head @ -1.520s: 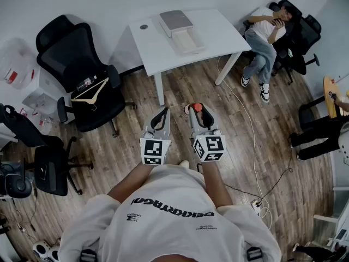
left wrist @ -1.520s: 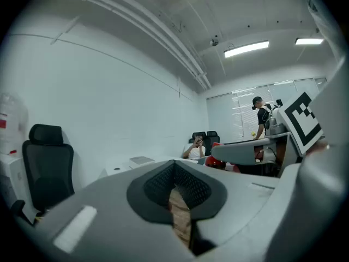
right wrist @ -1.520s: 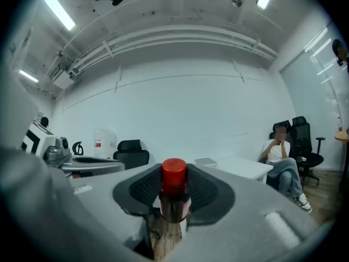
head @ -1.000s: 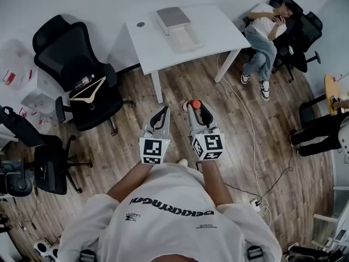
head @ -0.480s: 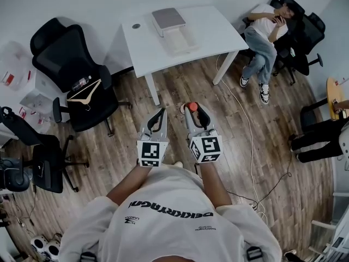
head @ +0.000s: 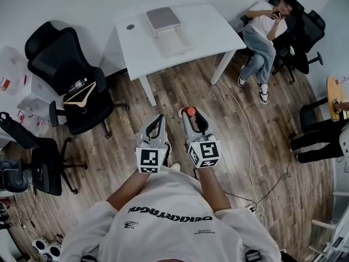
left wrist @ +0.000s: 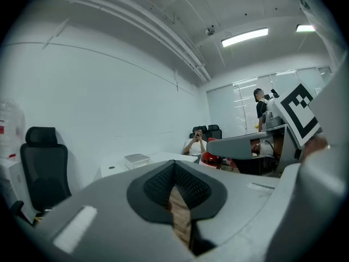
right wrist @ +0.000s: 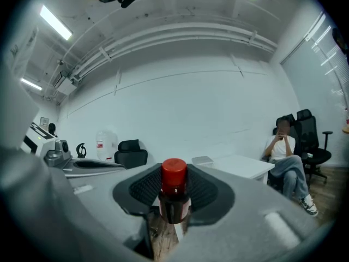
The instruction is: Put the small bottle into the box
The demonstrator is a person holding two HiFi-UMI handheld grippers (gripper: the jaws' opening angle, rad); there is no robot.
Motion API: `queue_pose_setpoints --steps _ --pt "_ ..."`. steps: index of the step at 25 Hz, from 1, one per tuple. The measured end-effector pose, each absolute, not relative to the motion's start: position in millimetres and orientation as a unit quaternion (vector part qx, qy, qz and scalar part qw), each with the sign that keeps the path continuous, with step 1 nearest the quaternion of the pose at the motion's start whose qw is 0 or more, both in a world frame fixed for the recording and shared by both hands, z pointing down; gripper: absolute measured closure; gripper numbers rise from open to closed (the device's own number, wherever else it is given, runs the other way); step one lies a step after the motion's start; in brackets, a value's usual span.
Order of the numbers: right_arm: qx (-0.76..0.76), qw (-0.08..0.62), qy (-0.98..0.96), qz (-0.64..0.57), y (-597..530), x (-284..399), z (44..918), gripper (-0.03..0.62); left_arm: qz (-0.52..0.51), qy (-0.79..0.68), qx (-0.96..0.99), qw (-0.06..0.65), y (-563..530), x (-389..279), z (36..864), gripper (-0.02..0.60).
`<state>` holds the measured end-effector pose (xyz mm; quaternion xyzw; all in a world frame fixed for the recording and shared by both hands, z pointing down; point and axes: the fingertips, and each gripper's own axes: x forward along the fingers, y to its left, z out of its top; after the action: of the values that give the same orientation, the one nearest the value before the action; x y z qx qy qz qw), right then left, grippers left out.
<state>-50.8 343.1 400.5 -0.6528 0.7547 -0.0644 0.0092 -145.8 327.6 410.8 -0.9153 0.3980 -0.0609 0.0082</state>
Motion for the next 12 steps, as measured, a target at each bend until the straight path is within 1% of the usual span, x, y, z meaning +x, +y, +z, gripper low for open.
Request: queue_pose_setpoints --steps 12 --pt "-0.651 -0.004 0.756 -0.068 277 -22 417 0.461 -0.062 0.397 -0.916 0.002 263 -112 426 0.574"
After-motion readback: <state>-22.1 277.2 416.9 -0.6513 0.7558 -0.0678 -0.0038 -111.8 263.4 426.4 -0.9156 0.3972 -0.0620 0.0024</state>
